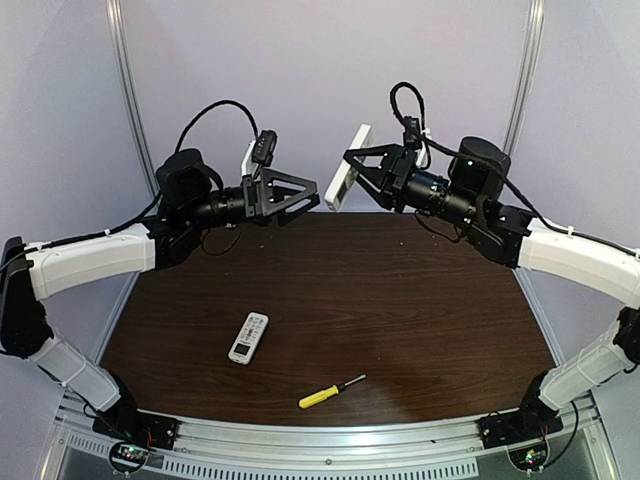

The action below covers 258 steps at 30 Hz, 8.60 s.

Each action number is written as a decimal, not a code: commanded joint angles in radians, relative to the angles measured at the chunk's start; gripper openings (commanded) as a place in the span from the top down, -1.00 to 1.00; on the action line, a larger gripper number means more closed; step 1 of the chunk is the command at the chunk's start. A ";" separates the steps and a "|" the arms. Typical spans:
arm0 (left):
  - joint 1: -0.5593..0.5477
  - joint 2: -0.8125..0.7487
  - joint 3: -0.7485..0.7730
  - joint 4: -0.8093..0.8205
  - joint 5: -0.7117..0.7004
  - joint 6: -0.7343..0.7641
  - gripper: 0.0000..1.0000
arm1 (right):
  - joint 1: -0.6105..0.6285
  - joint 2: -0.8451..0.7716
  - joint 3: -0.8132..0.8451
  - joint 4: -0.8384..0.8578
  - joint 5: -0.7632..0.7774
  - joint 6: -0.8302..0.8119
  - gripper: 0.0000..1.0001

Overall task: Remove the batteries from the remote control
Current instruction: Pass from the right arm to the left, then pass from the left arm to the right, then pass from the right arm to the left

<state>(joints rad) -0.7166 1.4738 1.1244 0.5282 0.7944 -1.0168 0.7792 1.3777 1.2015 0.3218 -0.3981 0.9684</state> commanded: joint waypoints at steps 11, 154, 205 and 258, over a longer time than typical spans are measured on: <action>-0.026 0.023 0.029 0.063 -0.042 -0.016 -0.93 | 0.104 0.039 0.072 0.055 0.116 0.000 0.27; -0.255 -0.015 0.269 -0.857 -0.380 1.384 0.79 | 0.072 -0.134 0.186 -0.984 -0.041 0.170 0.92; 0.161 -0.141 0.215 -0.362 0.192 0.196 -0.79 | 0.044 -0.185 0.145 -0.327 0.002 -0.073 1.00; 0.046 -0.012 0.311 -0.448 0.060 0.007 1.00 | 0.044 -0.013 0.121 -0.206 -0.172 -0.081 -0.33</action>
<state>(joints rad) -0.6670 1.4673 1.4158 0.0986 0.9066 -1.0470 0.8185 1.3956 1.3220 0.1864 -0.6079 0.9260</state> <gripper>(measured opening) 0.152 0.549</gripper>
